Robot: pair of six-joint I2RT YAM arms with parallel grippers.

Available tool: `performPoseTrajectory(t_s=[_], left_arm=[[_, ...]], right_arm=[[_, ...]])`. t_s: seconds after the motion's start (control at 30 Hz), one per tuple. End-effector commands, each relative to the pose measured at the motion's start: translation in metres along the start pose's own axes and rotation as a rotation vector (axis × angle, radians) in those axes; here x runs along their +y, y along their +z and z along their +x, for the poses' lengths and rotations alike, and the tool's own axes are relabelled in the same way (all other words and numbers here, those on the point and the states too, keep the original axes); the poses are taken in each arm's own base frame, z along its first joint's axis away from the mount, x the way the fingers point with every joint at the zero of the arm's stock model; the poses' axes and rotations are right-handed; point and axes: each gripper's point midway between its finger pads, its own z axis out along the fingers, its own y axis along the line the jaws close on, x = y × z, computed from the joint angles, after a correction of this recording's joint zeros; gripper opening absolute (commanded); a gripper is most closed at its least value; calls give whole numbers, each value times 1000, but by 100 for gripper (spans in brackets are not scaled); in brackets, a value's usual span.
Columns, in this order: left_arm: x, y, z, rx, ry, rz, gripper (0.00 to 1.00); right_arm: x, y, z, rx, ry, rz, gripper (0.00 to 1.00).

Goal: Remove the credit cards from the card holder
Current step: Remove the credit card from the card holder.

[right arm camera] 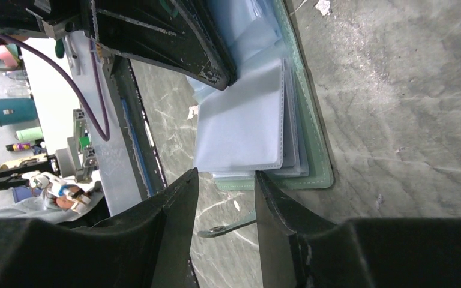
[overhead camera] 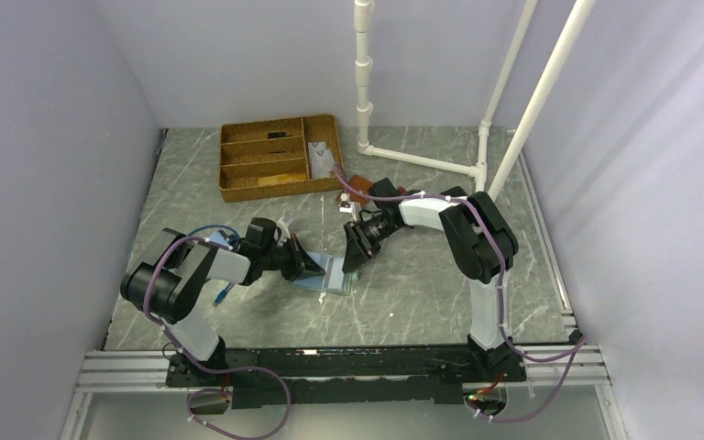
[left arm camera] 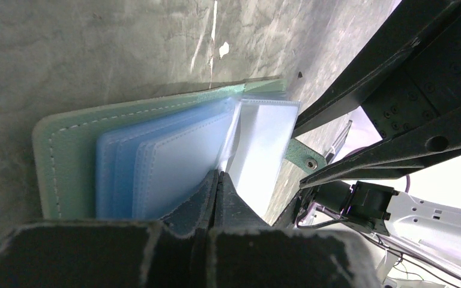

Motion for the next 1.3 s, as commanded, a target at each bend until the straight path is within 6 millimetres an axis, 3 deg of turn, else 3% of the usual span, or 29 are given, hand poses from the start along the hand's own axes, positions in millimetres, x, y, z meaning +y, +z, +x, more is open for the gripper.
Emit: performPoseTrajectory(t_s=[0.0,0.33,0.53,0.73,0.83,1.27], left_arm=[[45,5,9,-3,-32,-159,0],[37,6,11,4,-29,-107,0],[20,2,10,8,-2,-38,33],[8,-9,7,-17,52,-27,53],[7,-14,6,-26,71,-43,59],[-3,-30,6,-52,119,31,69]], right_arm=[[10,4,-16,-37,-30,-26,42],[26,12,-23,-58,-12,-65,41],[29,12,-26,-76,2,-88,41],[30,15,-38,-92,49,-158,41],[34,15,-48,-97,60,-190,41],[44,16,-54,-106,112,-254,41]])
